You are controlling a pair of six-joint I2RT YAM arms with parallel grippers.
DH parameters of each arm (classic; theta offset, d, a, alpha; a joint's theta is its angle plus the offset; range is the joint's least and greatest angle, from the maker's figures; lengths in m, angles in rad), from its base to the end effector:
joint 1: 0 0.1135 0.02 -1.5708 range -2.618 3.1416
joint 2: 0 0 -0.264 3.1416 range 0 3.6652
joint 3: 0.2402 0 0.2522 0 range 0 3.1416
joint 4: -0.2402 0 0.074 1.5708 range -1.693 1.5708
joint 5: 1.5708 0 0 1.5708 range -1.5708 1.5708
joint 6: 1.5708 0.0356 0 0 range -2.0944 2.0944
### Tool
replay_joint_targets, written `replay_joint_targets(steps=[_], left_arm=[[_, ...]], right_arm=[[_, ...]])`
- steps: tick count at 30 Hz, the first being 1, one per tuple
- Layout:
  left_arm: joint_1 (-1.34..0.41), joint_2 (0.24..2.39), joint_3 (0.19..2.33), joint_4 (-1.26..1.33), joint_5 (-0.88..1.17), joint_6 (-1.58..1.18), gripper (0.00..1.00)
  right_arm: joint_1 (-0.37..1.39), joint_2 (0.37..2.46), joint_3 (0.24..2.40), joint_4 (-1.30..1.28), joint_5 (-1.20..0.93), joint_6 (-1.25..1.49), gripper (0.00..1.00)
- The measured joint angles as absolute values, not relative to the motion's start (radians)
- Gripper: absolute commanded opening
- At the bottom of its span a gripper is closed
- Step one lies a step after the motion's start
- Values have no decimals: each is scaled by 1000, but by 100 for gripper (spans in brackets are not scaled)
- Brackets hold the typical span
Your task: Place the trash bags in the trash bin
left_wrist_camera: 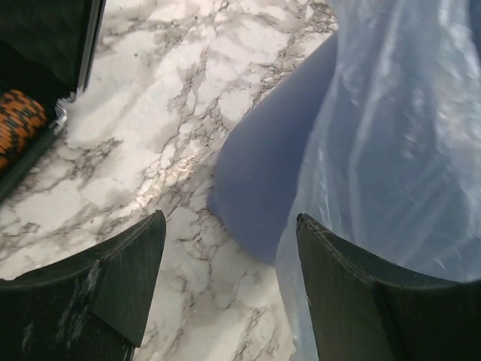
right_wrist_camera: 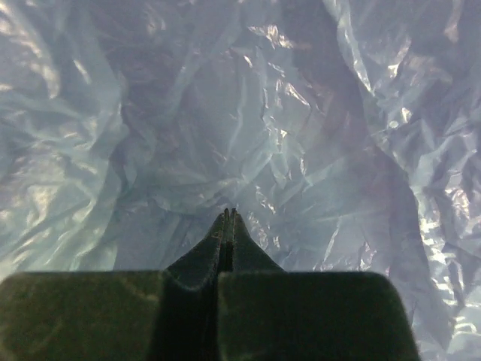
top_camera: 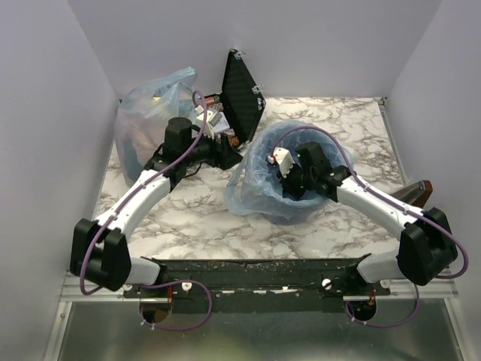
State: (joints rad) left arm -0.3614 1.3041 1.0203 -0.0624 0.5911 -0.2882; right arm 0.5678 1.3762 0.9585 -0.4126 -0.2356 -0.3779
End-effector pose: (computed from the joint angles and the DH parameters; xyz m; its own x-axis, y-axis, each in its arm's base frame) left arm 0.2734 -0.1246 0.3220 -0.5271 -0.0530 -0.8481 0.6614 0.6010 -0.4487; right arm 0.2404 0.1632 0.2478 -0.3365 -0.6402 -0.6906 -0.8390 0.5368 -0.0888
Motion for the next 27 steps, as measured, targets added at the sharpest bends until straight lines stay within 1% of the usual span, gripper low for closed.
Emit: replay_joint_targets(steps=[4,7,11,15,17,20,24,27], left_arm=[[-361,1421,1007,30,623,-390,76],[-360,1464,998,68,630,-432,75],[-347,1476,1005,80,633,-447,75],[-306,1476,1046,71,635,-446,76],[-284,1476,1061,71,645,-447,78],[-234,1464,1072,73,681,-457,79],[-188,1431,1072,105,799,-506,79],[-190,1409,1065,150,886,-556,79]], right_arm=[[568,1421,942,-410,-234,-383,1],[568,1462,942,-396,-236,-384,1],[568,1516,948,-385,-236,-384,1],[568,1567,1000,-416,-235,-387,1],[568,1560,1026,-429,-236,-387,1],[568,1512,1059,-448,-241,-386,1],[568,1421,1114,-488,-245,-377,1],[568,1367,1151,-500,-245,-371,1]])
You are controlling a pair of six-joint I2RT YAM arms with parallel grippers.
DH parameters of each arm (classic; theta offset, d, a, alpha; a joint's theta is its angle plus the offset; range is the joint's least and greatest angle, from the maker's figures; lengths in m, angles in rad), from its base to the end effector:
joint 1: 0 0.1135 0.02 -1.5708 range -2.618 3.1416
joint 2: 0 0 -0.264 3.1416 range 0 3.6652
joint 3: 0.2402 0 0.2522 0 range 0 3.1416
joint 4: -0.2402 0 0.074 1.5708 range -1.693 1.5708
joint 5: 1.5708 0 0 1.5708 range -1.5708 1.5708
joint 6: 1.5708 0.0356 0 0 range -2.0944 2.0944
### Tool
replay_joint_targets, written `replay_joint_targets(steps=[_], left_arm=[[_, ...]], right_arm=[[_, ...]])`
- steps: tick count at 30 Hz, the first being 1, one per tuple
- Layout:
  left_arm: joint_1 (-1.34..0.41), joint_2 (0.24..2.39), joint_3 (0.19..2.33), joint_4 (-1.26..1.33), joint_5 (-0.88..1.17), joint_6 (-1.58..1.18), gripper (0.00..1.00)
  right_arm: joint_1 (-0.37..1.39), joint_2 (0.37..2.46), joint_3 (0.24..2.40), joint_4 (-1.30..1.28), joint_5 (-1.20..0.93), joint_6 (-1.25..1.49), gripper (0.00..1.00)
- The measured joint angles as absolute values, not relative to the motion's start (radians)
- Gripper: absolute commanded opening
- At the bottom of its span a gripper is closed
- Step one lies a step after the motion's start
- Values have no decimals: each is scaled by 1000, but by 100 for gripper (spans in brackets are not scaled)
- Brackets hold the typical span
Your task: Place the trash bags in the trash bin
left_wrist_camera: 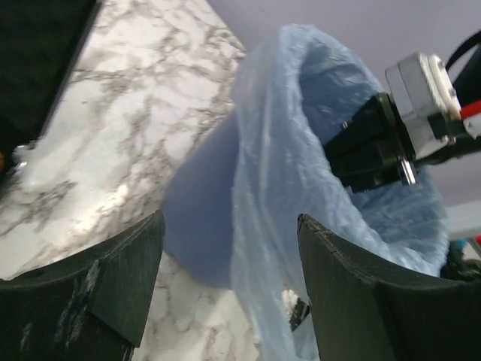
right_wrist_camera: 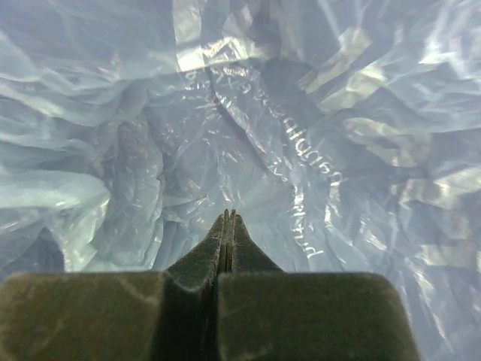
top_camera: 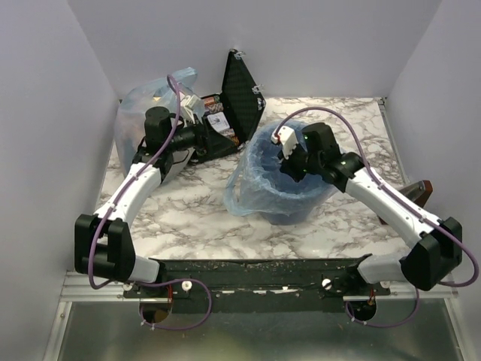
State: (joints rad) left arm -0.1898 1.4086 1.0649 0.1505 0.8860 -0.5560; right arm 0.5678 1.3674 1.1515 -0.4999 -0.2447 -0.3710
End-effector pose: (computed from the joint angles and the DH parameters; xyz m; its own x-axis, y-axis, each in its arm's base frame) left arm 0.3119 -0.0880 0.3294 -0.6171 -0.2214 -0.7551 0.6359 0.4249 -0.6443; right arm 0.2489 0.1690 0.3070 -0.2706 -0.5898 -0.7609 -0.8305 0.5428 -0.1254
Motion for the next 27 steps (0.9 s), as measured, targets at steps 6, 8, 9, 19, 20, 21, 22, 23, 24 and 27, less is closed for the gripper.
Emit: replay_joint_targets(steps=[6,8,9,19,20,21,22,23,24,27], left_arm=[[-233,1404,1039,162,980,-590,78],[-248,1414,1039,138,979,-572,78],[-253,1420,1039,131,978,-565,78],[-290,1547,1040,60,888,-458,77],[-291,1570,1042,44,867,-446,77],[-294,1587,1046,29,847,-433,77],[-295,1613,1053,6,826,-420,78],[-295,1631,1058,-9,813,-406,79],[-295,1641,1061,-20,804,-397,81],[-294,1642,1088,-66,789,-366,85]], right_arm=[[568,1314,1177,-513,-245,-344,1],[568,1314,1194,-522,-245,-333,1],[568,1313,1206,-528,-245,-329,1],[568,1263,1379,-556,-212,-294,1],[568,1255,1395,-556,-203,-289,1],[568,1248,1411,-556,-191,-286,6],[568,1243,1430,-556,-177,-280,22],[568,1240,1450,-556,-160,-274,41],[567,1240,1472,-556,-142,-263,53],[550,1239,1529,-552,-89,-228,75]])
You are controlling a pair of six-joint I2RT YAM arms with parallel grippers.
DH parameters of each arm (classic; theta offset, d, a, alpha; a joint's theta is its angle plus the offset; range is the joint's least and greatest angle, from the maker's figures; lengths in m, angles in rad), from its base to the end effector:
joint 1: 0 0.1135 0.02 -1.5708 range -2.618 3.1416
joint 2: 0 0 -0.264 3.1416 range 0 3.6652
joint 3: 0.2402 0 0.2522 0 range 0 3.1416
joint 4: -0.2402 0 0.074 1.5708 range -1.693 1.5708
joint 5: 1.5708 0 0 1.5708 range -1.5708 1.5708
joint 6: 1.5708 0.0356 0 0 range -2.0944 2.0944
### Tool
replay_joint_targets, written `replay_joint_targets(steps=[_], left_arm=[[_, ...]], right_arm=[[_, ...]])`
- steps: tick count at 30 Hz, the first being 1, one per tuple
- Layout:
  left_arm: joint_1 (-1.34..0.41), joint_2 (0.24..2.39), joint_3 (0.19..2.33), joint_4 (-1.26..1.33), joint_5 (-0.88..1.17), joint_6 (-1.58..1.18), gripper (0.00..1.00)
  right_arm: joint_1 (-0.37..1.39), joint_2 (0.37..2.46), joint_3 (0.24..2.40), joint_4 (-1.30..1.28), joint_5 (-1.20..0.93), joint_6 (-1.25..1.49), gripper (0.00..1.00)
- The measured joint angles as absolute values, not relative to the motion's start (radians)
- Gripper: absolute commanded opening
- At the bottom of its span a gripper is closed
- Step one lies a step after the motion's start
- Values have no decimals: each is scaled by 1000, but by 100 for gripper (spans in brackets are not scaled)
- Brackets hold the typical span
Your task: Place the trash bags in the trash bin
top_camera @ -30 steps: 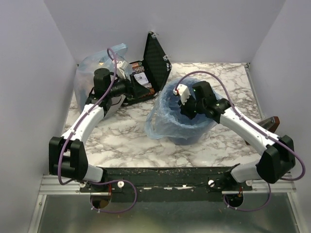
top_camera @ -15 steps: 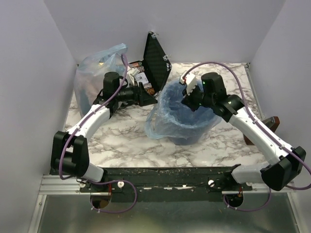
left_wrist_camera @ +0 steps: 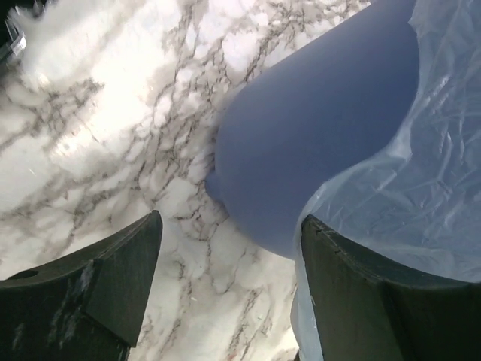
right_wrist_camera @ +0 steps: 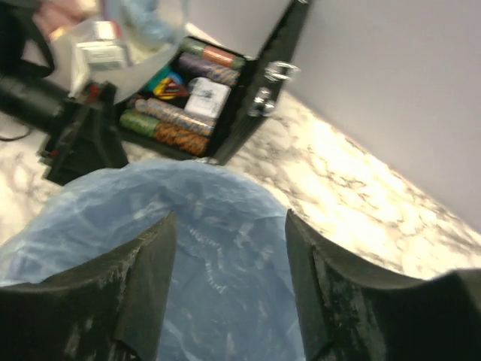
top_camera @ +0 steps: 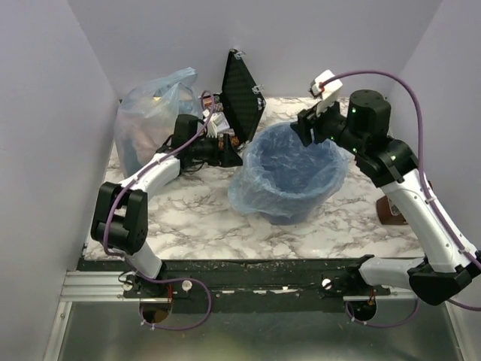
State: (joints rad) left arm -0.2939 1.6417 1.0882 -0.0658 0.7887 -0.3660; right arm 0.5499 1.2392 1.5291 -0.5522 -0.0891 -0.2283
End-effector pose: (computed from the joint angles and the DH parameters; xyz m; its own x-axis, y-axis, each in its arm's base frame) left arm 0.3366 -0.1283 0.2416 -0.7897 -0.0245 -0.6130 0.5081 0.5338 -0.6759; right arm 0.2178 0.1372 0.4623 -0.0810 -0.3140 -0.9460 -0.6284 0.7528 -0.1961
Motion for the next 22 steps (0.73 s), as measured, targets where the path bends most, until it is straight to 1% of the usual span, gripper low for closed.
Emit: replay_joint_targets(steps=[1,3,7,11,13,18,22], left_arm=[[-294,1634,1106,-78,783,-357,99],[-289,1607,1137,-101,772,-336,99],[-263,1504,1180,-161,742,-286,99],[-218,1425,1245,-257,647,-207,99],[-203,1414,1287,-299,582,-160,99],[-196,1399,1348,-346,458,-55,99],[-195,1399,1377,-348,411,-21,99]], right_arm=[[538,1238,1542,-550,-75,-220,77],[493,1238,1562,-551,-58,-199,85],[345,1249,1592,-583,-68,-142,90],[197,1267,1601,-622,-78,-88,92],[179,1271,1601,-640,-46,-64,100],[182,1257,1594,-643,57,11,100],[181,1201,1547,-642,110,38,100]])
